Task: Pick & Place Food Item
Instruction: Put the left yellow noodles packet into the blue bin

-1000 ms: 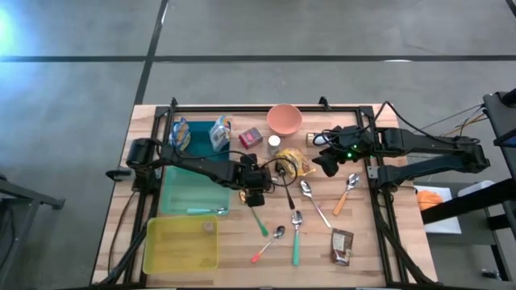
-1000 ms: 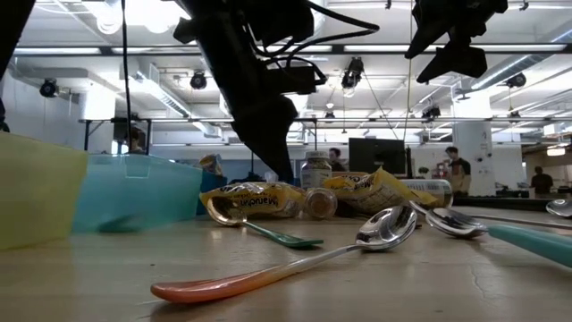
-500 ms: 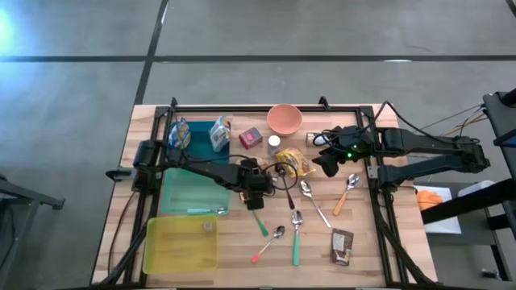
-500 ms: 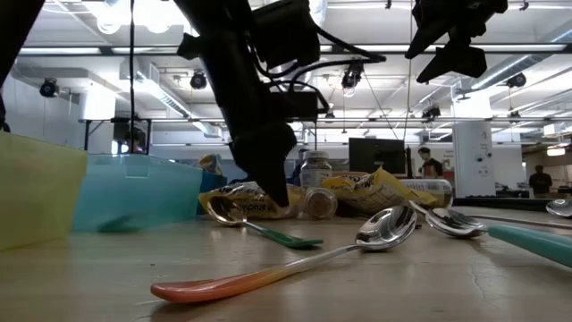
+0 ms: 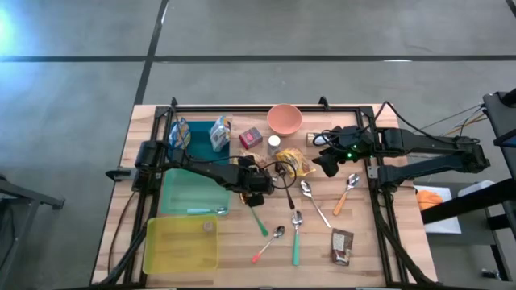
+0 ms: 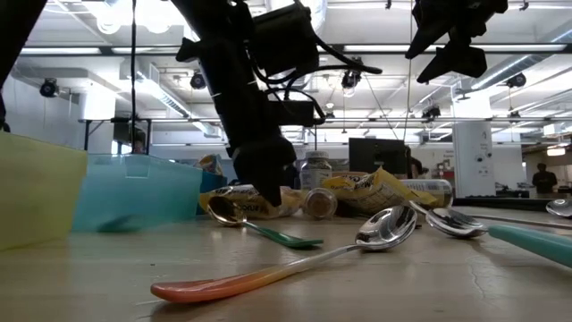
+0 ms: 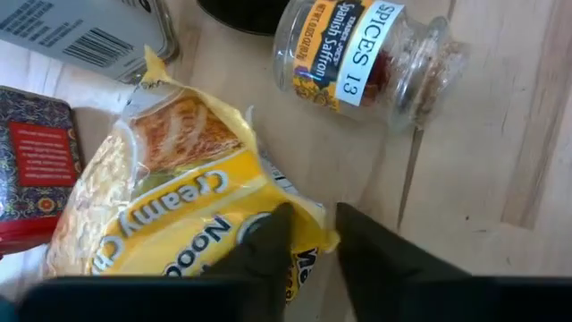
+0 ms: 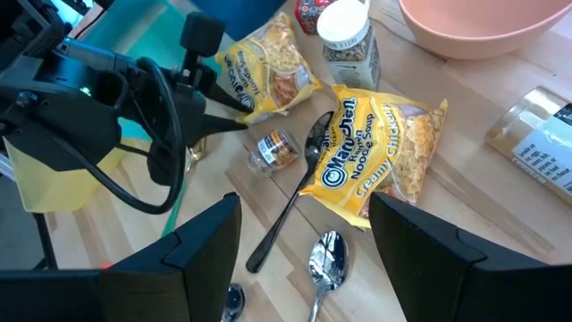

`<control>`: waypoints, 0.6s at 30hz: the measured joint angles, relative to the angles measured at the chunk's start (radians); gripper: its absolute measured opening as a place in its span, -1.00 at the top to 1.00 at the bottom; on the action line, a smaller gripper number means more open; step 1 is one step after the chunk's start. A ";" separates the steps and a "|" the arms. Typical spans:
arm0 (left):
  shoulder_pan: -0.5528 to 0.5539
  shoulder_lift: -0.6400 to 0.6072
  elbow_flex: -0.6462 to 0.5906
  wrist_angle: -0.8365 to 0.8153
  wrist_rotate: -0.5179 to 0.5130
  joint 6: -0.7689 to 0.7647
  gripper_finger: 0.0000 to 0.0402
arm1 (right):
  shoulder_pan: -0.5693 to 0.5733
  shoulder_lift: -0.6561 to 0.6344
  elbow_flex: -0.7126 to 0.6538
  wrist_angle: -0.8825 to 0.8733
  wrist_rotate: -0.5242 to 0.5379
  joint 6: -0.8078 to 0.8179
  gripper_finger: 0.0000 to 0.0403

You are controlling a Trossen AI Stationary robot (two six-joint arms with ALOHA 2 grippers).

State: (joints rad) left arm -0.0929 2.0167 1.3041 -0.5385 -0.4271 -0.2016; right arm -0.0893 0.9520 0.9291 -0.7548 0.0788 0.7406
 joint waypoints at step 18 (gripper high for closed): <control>0.000 -0.020 0.013 -0.007 0.055 -0.059 0.99 | 0.000 0.000 0.000 0.000 0.000 0.000 -0.20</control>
State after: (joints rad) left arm -0.0931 1.9971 1.3170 -0.5458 -0.3721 -0.2605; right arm -0.0891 0.9520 0.9291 -0.7544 0.0788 0.7406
